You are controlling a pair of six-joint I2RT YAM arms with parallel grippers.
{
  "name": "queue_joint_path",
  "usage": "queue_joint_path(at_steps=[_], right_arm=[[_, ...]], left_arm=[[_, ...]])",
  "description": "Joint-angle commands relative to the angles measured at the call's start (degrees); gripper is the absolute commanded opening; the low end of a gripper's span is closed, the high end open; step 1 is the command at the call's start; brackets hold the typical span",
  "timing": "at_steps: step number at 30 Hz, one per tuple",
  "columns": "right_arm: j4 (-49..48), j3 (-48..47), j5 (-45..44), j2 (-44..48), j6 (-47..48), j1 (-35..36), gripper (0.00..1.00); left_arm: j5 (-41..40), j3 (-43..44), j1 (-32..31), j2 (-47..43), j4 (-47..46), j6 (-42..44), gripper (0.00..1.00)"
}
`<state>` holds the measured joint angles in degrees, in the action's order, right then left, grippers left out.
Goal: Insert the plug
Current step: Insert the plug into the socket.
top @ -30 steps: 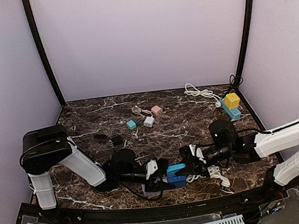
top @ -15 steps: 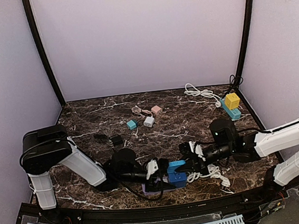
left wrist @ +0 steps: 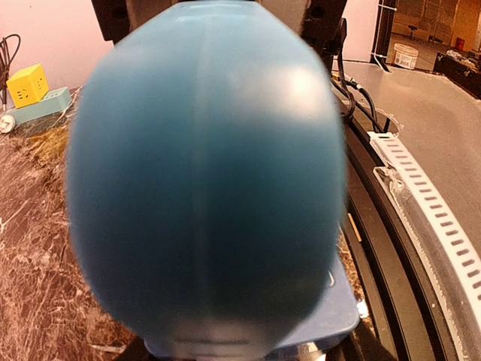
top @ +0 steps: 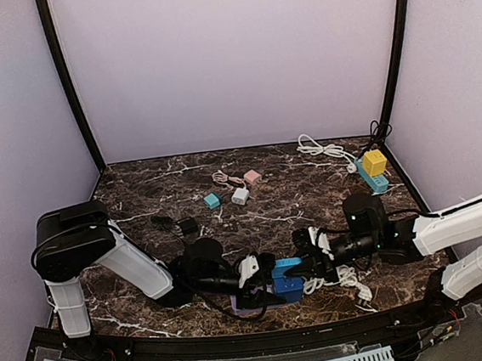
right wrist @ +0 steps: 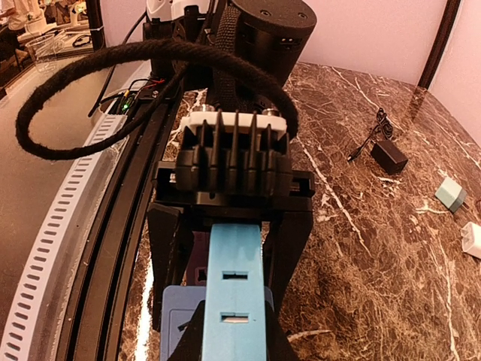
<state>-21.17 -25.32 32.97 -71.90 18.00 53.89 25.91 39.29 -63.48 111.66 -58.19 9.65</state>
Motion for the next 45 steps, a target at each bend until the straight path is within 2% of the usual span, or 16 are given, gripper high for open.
queue_joint_path(at_steps=[1, 6, 11, 23, 31, 45], right_arm=[[6.07, 2.72, 1.94, -2.59, -1.6, 0.87, 0.0], [7.86, 2.12, 3.25, -3.54, -2.06, 1.02, 0.0], [8.12, 1.74, 3.48, -5.08, -1.27, 1.71, 0.0], [9.59, 0.67, 3.02, -6.85, -0.29, 2.81, 0.0], [11.18, -0.12, 1.97, -5.72, -4.39, 4.97, 0.0], [9.66, -1.45, -3.69, -5.55, -7.86, 5.79, 0.0]], left_arm=[[-1.81, 0.08, 0.52, 0.56, 5.34, -1.51, 0.01], [-1.68, -1.01, 1.01, 0.51, 3.19, 0.39, 0.01], [2.35, -2.64, 2.98, 0.15, 2.33, 2.44, 0.01], [6.77, -2.06, 5.66, -0.66, 4.8, 5.66, 0.01], [6.59, -1.7, 6.66, -1.3, 7.19, 7.07, 0.01], [11.65, -2.41, 6.81, -1.58, 6.81, 11.42, 0.01]])
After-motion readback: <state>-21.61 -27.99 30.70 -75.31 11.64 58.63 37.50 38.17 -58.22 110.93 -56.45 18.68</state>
